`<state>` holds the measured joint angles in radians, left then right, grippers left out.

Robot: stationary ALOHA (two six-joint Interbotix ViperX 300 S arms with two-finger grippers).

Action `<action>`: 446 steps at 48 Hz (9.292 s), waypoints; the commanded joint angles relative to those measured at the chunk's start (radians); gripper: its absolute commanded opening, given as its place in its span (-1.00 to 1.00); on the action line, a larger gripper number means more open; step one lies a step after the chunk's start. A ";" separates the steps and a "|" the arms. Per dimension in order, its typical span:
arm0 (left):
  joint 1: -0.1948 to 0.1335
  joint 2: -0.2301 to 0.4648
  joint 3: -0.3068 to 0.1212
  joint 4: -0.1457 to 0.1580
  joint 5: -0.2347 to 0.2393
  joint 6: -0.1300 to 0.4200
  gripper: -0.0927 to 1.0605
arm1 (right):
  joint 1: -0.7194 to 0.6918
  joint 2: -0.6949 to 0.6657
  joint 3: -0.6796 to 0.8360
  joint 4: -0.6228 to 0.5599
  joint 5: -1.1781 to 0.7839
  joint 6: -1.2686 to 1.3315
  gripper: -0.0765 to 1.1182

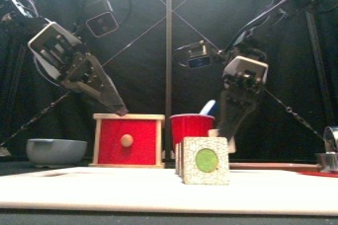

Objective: Place sushi on board then cut the sushi with the knife then place the pieces on the plate
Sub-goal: Place the 4 sushi pieces on the plate

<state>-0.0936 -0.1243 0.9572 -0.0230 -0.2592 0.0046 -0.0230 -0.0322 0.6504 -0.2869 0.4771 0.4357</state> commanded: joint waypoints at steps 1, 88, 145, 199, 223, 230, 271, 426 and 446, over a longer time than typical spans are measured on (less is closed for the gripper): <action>0.005 -0.003 -0.011 -0.003 -0.009 0.002 0.36 | -0.041 -0.117 0.028 0.011 0.044 0.002 -0.02; 0.002 -0.011 -0.011 -0.003 0.003 -0.002 0.36 | 0.084 -0.075 -0.048 -0.021 -0.121 -0.002 0.45; 0.000 -0.006 -0.011 -0.003 0.003 -0.002 0.36 | 0.123 0.186 -0.176 -0.044 -0.100 -0.002 0.12; 0.003 -0.003 -0.014 -0.003 0.002 -0.002 0.36 | -0.430 -0.261 0.278 0.003 -0.054 0.015 0.05; 0.002 -0.003 -0.011 -0.003 0.002 -0.003 0.36 | -0.482 -0.189 0.258 -0.011 -0.114 0.018 0.40; 0.002 -0.003 -0.012 -0.003 0.002 -0.003 0.36 | -0.434 -0.222 0.245 0.006 -0.107 0.020 0.40; 0.000 -0.003 -0.018 -0.003 0.002 -0.005 0.36 | 0.193 0.055 -0.121 0.035 -0.091 0.018 0.40; 0.005 -0.003 -0.015 -0.009 0.003 -0.005 0.36 | 0.198 -0.117 0.009 0.063 -0.202 0.041 0.50; 0.003 -0.003 -0.017 -0.012 0.003 -0.005 0.36 | 0.301 0.126 -0.204 0.094 -0.112 0.040 0.50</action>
<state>-0.0920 -0.1227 0.9587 -0.0337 -0.2531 0.0015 0.2715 0.1012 0.4893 -0.2071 0.3605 0.4725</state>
